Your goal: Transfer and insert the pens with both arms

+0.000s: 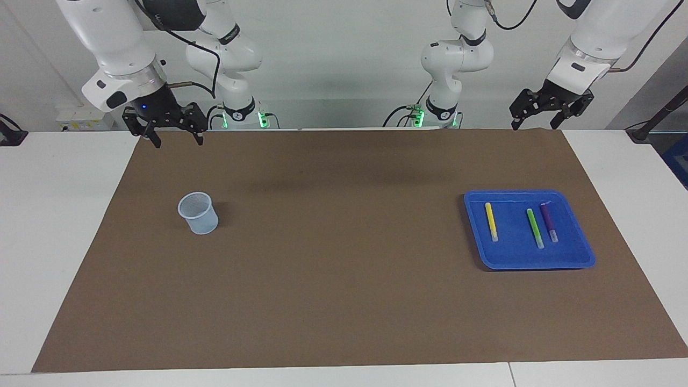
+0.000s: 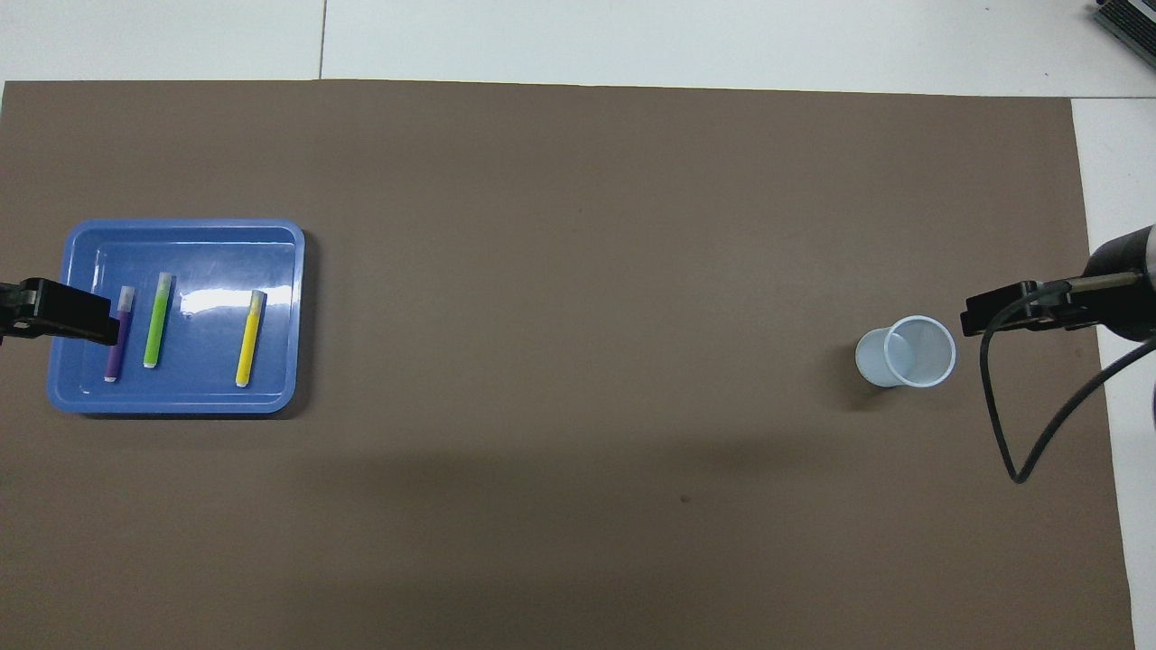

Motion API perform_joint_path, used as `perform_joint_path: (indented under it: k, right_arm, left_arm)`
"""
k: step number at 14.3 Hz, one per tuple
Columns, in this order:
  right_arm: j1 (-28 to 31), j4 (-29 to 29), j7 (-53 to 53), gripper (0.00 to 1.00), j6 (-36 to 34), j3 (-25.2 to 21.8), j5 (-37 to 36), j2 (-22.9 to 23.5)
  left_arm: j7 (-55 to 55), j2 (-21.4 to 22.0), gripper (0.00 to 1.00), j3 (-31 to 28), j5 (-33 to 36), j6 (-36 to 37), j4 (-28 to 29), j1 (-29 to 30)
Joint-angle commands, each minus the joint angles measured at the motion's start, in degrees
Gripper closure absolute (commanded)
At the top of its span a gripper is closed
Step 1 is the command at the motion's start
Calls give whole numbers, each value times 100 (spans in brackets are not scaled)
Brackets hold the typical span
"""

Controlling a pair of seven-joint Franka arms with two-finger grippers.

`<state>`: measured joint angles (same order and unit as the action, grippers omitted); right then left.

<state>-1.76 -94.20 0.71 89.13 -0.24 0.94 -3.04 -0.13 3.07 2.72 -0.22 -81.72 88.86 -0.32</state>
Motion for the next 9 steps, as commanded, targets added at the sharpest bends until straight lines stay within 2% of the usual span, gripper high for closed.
perform_joint_path:
  k: [1, 9]
  right_arm:
    - [79, 33, -89, 0, -71, 50, -42, -48]
    - [97, -20, -89, 0, -63, 50, 55, -65]
  left_arm:
    - [48, 141, 0, 9, 75, 33, 131, 5]
    - [57, 150, 0, 0, 83, -11, 175, 49]
